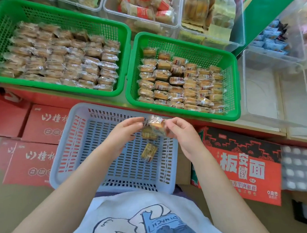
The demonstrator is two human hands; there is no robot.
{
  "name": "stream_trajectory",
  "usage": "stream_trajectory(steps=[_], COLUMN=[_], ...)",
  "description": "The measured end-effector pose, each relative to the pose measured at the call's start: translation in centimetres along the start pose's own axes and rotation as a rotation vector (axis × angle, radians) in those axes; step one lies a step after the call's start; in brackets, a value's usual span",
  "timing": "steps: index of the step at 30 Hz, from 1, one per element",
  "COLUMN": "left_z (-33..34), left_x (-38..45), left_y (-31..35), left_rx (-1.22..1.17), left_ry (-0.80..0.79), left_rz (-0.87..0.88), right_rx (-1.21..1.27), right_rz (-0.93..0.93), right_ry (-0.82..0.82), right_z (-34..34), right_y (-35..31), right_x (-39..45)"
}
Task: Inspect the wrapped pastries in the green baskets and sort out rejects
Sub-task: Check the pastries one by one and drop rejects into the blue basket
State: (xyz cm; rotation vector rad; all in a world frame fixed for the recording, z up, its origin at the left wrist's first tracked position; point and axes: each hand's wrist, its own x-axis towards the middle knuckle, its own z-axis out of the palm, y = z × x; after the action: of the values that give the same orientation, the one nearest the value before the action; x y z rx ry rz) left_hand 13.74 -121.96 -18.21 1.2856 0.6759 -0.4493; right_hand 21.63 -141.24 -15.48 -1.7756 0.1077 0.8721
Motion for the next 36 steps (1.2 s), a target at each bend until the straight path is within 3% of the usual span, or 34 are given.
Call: stream_trajectory(steps=[6,10,13,17,22,24,26,30,36], left_z=[-0.6,0.1,0.8,1.9,2.9,2.9,2.4,1.1,0.3], left_x=[2.5,3.1,3.1,3.2,3.9,5.0,7.0,10.5,11.3], left_y=[-4.7,-5.2,-3.8,-0.7,4.1,5.9,6.8,6.9,6.0], left_rx=[0.184,0.236,0.248,0.293,0.399,0.555,0.856,1.37,1.514], left_ry=[0.072,0.086,0.087,0.125,0.202,0.257,0.28,0.094,0.062], left_rz=[-0.311,-0.342,-0.314,-0.173,0.265,0.426,0.54,0.474,0.5], right_rx=[-0.019,0.163,0.135,0.008,-0.138,-0.215,-0.325,-0.565,-0.962], right_rz=[0.435,0.593,0.622,0.499,0.125,0.018,-0.063,-0.126,-0.12], right_ry=[0.102,0.139,0.187,0.219,0.252,0.27,0.289,0.277,0.047], right_z=[2.3,3.6,3.0,0.6,-2.2,-2.8,-3.2,-2.9,-0.8], right_y=[8.9,12.2,12.2,8.5,0.2,-2.8,-4.9,-6.8,-5.5], right_x=[8.3,11.3,10.9,7.6,3.8,4.2,5.8,10.1,14.0])
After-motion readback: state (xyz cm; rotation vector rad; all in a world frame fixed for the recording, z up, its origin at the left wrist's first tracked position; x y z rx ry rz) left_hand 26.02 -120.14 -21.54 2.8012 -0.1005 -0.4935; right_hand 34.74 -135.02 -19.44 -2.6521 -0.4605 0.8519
